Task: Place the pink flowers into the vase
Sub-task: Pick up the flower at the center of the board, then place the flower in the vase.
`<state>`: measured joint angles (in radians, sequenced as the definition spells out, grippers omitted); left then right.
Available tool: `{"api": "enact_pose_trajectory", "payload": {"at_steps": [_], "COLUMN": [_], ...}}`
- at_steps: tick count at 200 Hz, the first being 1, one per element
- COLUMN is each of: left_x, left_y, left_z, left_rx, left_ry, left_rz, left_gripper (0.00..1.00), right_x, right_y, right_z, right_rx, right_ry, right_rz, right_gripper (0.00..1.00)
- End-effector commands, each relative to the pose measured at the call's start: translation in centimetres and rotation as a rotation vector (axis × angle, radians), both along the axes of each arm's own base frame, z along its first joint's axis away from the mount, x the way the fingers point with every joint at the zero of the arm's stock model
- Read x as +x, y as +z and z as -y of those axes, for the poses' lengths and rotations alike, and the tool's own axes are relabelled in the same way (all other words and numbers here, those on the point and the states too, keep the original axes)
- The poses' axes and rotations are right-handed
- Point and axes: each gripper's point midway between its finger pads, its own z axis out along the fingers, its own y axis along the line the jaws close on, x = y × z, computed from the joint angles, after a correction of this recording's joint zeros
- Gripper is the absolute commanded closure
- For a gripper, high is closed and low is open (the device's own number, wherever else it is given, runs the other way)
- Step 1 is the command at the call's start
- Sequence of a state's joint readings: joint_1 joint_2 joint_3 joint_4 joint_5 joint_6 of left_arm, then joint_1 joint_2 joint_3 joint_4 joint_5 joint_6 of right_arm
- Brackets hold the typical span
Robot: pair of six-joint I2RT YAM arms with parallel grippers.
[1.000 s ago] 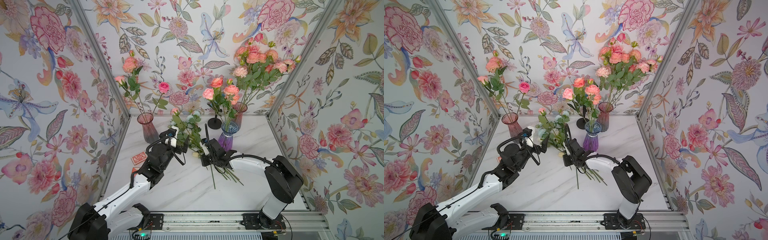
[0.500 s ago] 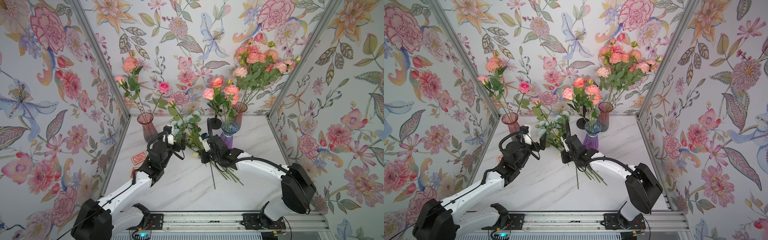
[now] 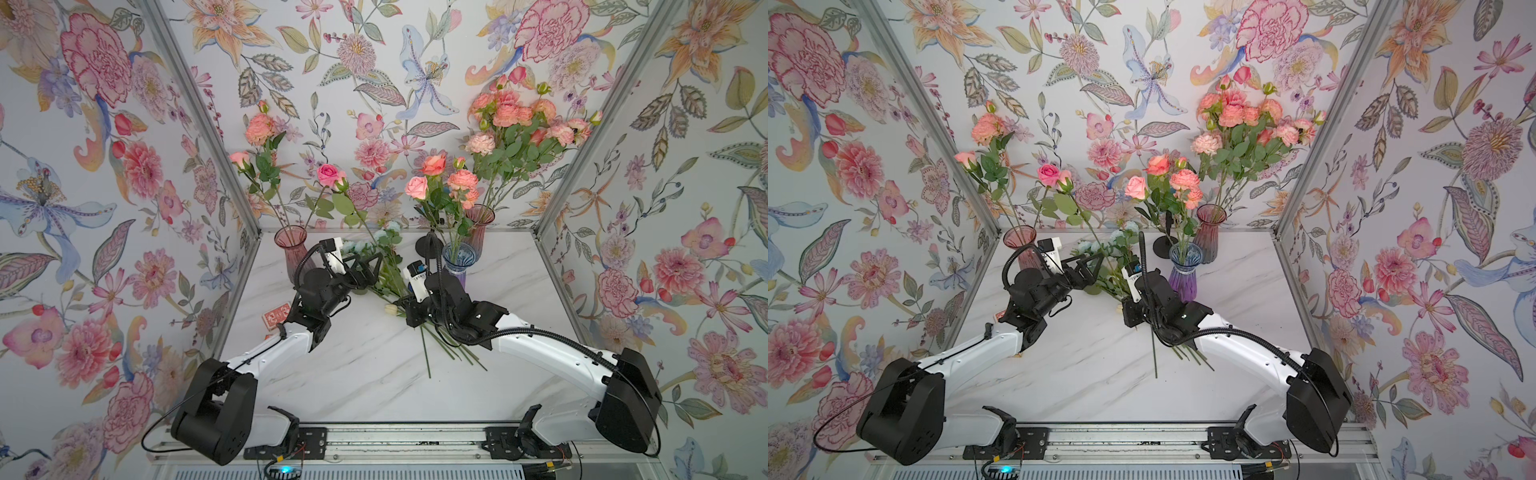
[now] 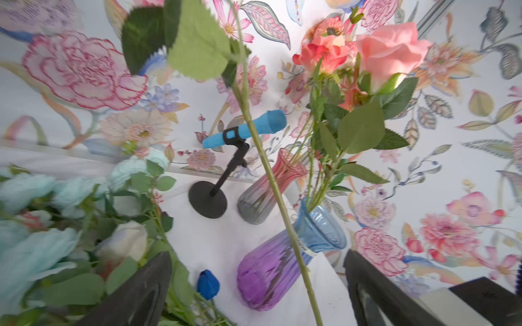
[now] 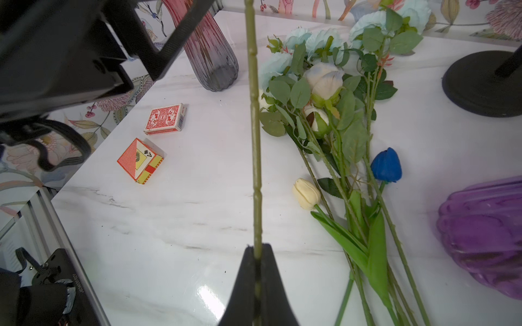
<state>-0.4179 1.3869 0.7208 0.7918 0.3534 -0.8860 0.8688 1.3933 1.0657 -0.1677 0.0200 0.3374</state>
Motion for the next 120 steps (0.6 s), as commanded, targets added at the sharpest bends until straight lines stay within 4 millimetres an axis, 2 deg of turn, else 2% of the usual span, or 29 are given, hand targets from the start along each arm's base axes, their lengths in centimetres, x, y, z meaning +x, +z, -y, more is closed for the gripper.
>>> {"api": "enact_pose_trajectory", "payload": {"at_steps": [1,46,68,93,117,120], "left_x": [-0.9,-0.8,-1.3,-1.6,-1.9,-1.5], "left_y": [1.9,1.8,2.0,1.7,2.2,1.1], "left_z": [2.1,3.5,4.1,4.6,4.8,5.0], "left_rx": [-0.156,-0.203,-0.223,-0.239,-0.257,-0.250], "left_ry": [-0.159,-0.229,-0.263,-0.287,-0.302,-0.300], "left_rz": [0.005,-0.006,0.005,0.000,0.016,-0.010], "left_gripper": [0.05,0.12,0.19,0.25,0.29,0.29], "right_x": [-0.4,-0.8,-0.9,-0.8,-0.7,-0.7], "right_y": [0.1,-0.1,-0.5,-0.6,-0.8,-0.9], "right_z": [0.8,1.7,1.8,1.7,1.5,1.5], "right_rx": [-0.004,0.007,0.004,0.005,0.006,0.005], "right_ry": [-0.023,-0.043,-0.049,-0.048,-0.047,-0.047], "right_rz": [0.010,0.016,0.015,0.013,0.009,0.008], "right_gripper": [1.00,1.00,1.00,1.00,1.00,1.00]}}
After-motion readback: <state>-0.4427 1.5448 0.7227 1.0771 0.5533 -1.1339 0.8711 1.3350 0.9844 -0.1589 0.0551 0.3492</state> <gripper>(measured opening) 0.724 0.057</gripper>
